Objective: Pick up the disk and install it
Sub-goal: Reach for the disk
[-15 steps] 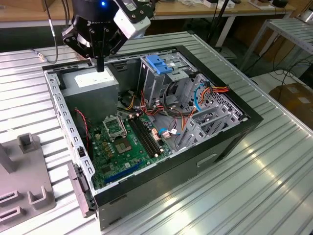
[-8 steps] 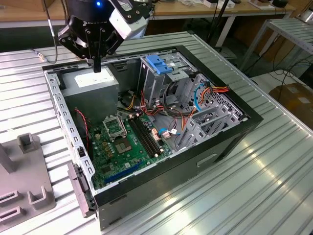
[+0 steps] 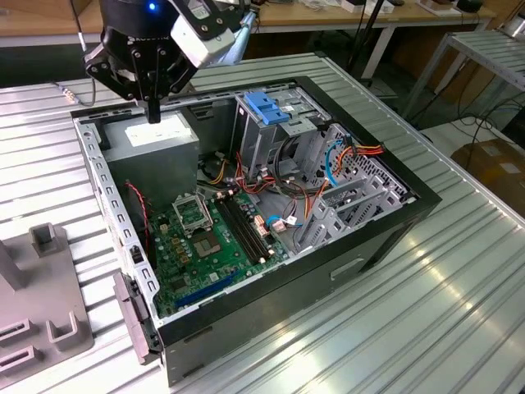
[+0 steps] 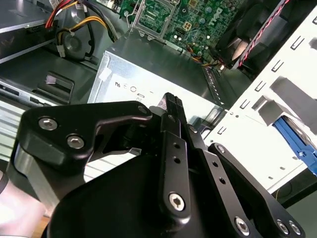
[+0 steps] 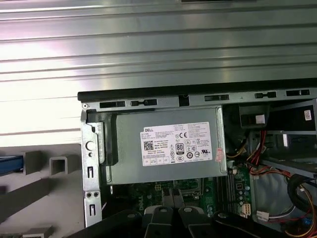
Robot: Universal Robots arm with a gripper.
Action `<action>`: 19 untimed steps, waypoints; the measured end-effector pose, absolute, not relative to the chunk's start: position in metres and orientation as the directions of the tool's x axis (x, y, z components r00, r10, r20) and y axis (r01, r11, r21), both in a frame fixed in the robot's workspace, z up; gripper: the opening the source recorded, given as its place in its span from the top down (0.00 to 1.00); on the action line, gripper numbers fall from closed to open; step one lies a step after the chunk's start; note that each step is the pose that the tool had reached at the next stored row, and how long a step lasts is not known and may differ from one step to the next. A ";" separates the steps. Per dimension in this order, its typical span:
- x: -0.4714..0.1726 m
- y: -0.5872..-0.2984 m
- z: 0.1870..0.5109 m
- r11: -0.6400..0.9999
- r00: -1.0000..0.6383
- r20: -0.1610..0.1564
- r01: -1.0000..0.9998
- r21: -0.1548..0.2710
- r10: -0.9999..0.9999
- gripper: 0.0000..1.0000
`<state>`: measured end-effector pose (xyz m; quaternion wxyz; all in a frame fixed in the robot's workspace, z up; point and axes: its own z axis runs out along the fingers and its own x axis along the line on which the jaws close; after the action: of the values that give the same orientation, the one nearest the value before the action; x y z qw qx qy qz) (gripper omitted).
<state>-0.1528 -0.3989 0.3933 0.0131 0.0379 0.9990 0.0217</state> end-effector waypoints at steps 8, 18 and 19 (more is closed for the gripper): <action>-0.161 -0.399 0.393 0.996 -0.997 -0.024 0.075 0.044 0.076 0.90; -0.172 -0.399 0.393 0.996 -0.997 -0.024 0.075 0.044 0.076 0.90; -0.174 -0.399 0.393 0.996 -0.997 -0.024 0.075 0.044 0.076 0.90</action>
<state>-0.1738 -0.3989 0.3933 0.0131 0.0379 0.9990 0.0217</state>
